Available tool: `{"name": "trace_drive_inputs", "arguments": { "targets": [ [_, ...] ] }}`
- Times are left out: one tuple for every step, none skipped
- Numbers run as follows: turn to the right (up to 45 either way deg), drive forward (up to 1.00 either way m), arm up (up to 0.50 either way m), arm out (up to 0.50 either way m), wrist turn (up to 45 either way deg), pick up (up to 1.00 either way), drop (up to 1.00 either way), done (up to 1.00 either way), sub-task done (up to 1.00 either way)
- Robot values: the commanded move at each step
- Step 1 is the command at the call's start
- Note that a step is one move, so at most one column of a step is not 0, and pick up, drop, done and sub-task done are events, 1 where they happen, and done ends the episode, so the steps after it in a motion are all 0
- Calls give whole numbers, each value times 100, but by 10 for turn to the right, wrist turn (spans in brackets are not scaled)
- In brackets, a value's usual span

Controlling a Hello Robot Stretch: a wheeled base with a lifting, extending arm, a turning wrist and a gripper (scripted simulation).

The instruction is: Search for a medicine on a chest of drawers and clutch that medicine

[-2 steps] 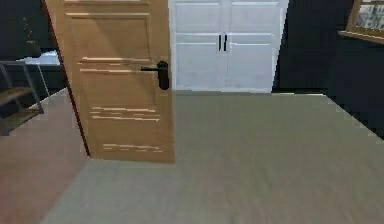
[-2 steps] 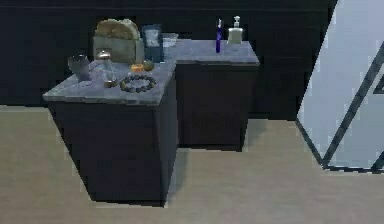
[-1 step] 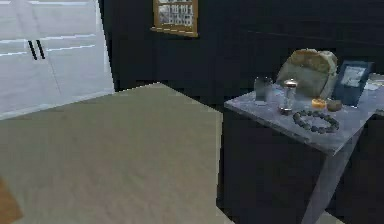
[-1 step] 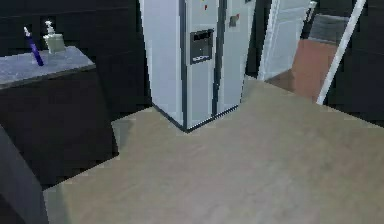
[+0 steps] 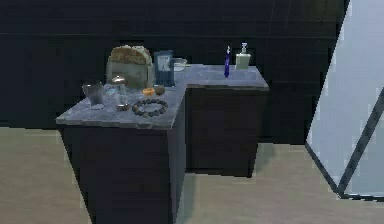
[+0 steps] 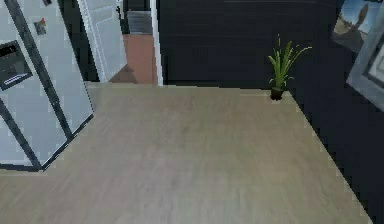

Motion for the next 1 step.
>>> {"name": "trace_drive_inputs", "arguments": {
  "targets": [
    [60,0,0,0,0,0,0,0,0]
  ]
}}
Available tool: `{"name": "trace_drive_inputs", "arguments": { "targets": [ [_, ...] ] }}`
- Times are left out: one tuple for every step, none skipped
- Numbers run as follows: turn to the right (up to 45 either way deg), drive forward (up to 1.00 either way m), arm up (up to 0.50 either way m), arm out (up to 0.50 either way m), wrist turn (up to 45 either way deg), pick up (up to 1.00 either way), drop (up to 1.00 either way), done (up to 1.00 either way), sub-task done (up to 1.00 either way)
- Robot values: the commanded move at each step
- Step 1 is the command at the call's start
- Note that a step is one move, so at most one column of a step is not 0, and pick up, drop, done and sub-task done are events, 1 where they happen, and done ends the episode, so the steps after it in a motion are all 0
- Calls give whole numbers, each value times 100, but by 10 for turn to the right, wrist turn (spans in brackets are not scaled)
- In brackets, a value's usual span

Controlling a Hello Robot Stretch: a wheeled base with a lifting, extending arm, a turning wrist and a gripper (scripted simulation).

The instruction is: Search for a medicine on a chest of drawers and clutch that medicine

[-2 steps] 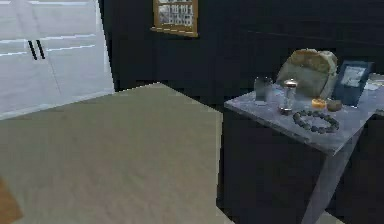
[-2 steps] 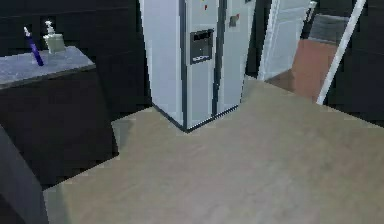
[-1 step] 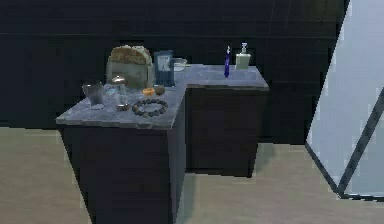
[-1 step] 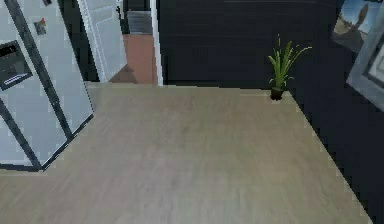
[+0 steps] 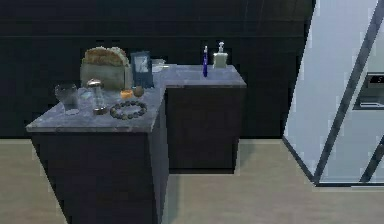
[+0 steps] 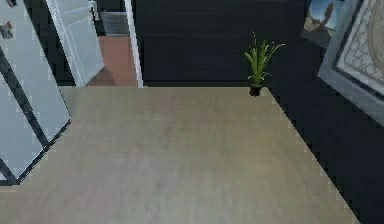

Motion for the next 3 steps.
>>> {"name": "trace_drive_inputs", "arguments": {
  "targets": [
    [0,15,0,0,0,0,0,0,0],
    [-450,0,0,0,0,0,0,0,0],
    [-420,0,0,0,0,0,0,0,0]
  ]
}}
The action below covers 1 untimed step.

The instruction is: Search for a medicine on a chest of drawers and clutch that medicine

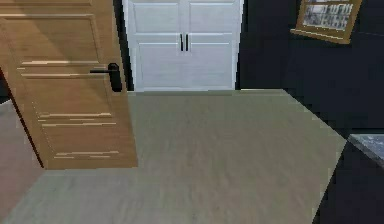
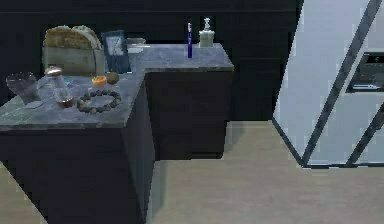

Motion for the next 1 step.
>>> {"name": "trace_drive_inputs", "arguments": {
  "targets": [
    [0,10,0,0,0,0,0,0,0]
  ]
}}
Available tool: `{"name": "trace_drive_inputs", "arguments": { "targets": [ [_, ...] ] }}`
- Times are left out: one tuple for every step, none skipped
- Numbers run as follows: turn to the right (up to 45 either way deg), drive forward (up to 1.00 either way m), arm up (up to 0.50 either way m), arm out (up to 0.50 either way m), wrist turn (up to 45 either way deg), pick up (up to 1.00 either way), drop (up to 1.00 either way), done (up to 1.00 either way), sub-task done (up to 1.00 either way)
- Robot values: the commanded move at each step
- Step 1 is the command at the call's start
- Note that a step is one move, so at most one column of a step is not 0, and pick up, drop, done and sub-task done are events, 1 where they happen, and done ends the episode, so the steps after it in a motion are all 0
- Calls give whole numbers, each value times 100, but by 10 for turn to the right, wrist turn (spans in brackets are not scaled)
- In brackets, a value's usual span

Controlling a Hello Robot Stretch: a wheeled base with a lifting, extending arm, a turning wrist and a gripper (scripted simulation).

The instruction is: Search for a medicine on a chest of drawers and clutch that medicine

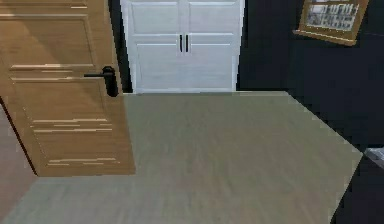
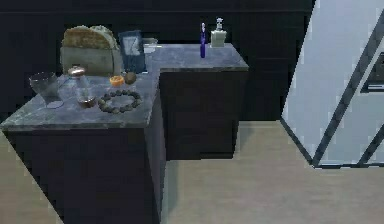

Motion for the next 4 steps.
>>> {"name": "trace_drive_inputs", "arguments": {
  "targets": [
    [-450,0,0,0,0,0,0,0,0],
    [0,50,0,0,0,0,0,0,0],
    [-450,0,0,0,0,0,0,0,0],
    [-90,0,0,0,0,0,0,0,0]
  ]
}}
